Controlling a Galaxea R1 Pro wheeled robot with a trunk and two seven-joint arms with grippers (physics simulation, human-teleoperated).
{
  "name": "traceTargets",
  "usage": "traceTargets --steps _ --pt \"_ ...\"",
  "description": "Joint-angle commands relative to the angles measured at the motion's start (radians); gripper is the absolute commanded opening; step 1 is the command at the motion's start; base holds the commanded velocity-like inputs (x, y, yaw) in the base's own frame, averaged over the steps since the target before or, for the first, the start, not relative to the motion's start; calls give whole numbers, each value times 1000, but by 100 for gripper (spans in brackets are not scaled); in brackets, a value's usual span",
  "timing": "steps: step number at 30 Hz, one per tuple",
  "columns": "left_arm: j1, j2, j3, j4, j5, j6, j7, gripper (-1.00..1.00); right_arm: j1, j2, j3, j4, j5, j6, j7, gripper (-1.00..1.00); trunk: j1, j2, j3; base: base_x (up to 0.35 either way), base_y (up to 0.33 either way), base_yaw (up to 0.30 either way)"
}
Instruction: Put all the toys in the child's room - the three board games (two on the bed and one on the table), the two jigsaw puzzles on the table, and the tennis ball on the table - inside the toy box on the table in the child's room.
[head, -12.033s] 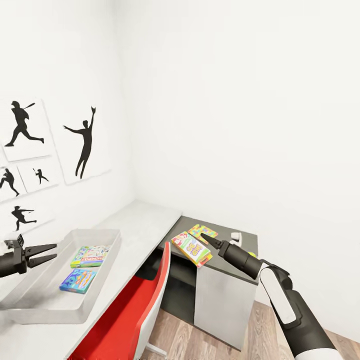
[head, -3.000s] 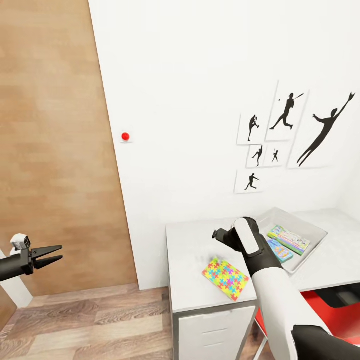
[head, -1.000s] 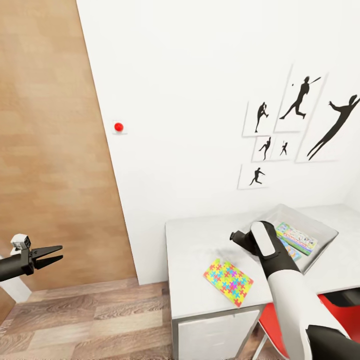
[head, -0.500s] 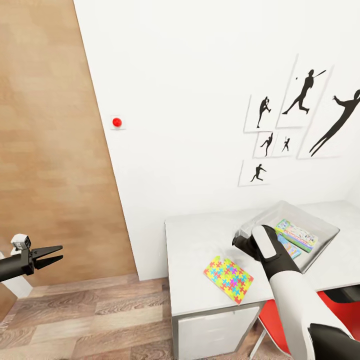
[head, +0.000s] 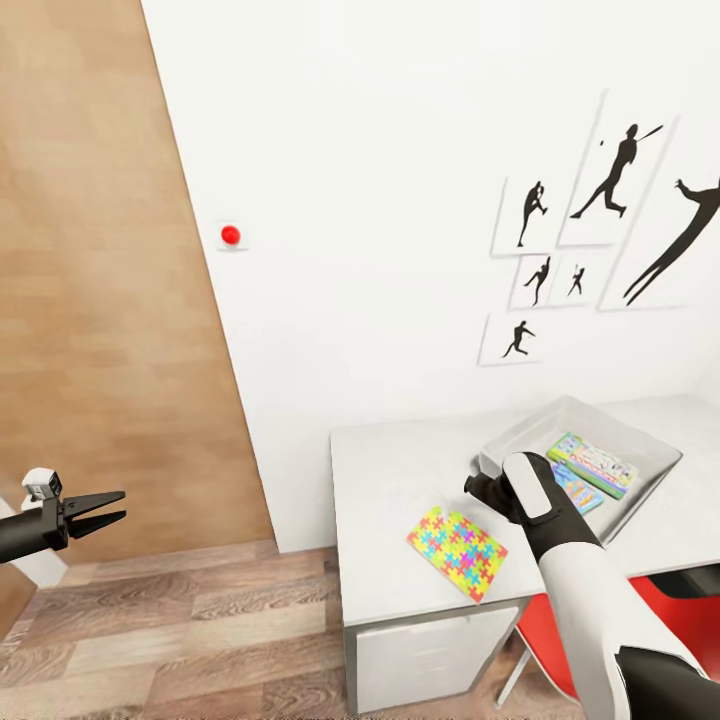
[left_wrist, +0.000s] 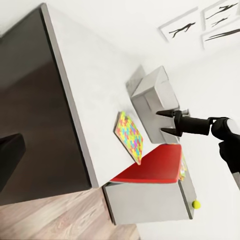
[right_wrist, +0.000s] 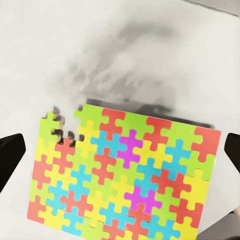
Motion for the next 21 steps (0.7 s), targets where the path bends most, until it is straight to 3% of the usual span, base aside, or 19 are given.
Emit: traceTargets --steps 1,21 --pt "-1 0 0 0 -1 11 -4 100 -1 0 0 -1 -10 1 -9 100 1 -2 -4 0 0 0" --pt "-1 0 0 0 -2 10 -4 100 -1 0 0 -2 -11 -15 -7 100 1 -2 -37 41 0 0"
